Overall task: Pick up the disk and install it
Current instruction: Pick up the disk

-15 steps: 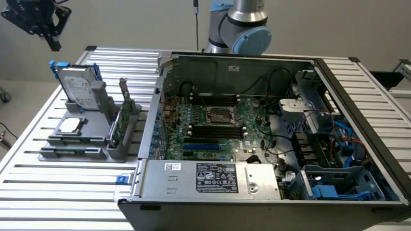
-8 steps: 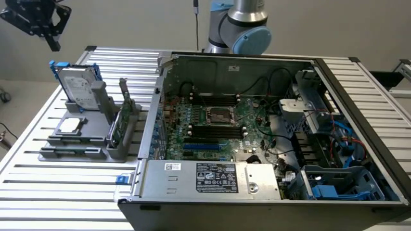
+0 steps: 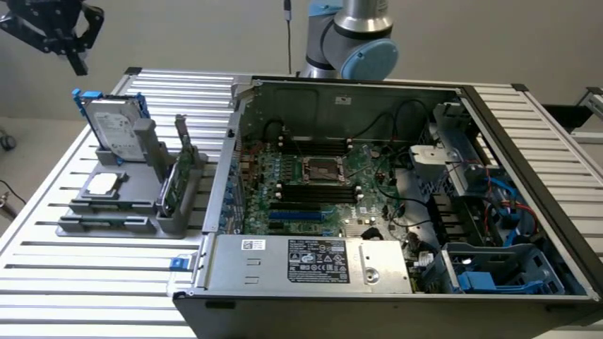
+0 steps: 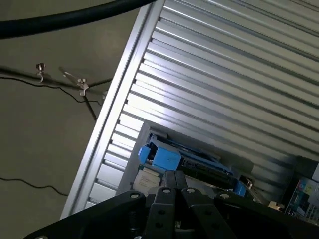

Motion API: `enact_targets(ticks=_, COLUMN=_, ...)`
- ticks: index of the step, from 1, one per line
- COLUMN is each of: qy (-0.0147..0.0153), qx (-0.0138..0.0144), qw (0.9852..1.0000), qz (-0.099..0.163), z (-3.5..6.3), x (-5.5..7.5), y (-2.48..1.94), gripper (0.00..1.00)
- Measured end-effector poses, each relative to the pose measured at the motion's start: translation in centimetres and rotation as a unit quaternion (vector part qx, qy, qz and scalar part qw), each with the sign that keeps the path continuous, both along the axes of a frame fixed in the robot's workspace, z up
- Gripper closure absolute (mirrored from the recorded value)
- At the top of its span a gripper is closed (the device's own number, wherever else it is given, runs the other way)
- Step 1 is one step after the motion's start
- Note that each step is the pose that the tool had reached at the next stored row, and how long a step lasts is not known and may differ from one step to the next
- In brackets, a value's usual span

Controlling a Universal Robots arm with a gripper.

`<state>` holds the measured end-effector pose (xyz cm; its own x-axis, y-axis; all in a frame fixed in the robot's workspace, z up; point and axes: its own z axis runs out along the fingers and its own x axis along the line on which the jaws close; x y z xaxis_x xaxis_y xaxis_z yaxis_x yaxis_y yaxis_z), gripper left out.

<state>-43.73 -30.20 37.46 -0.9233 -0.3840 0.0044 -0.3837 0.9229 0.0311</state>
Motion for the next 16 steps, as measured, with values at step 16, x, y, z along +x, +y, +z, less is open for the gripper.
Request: enact_targets(ticks=16, qy=-0.0001, qx=0.0, qw=0.9894, qz=0.145, z=-0.07, x=0.0, y=0.0, gripper=0.89)
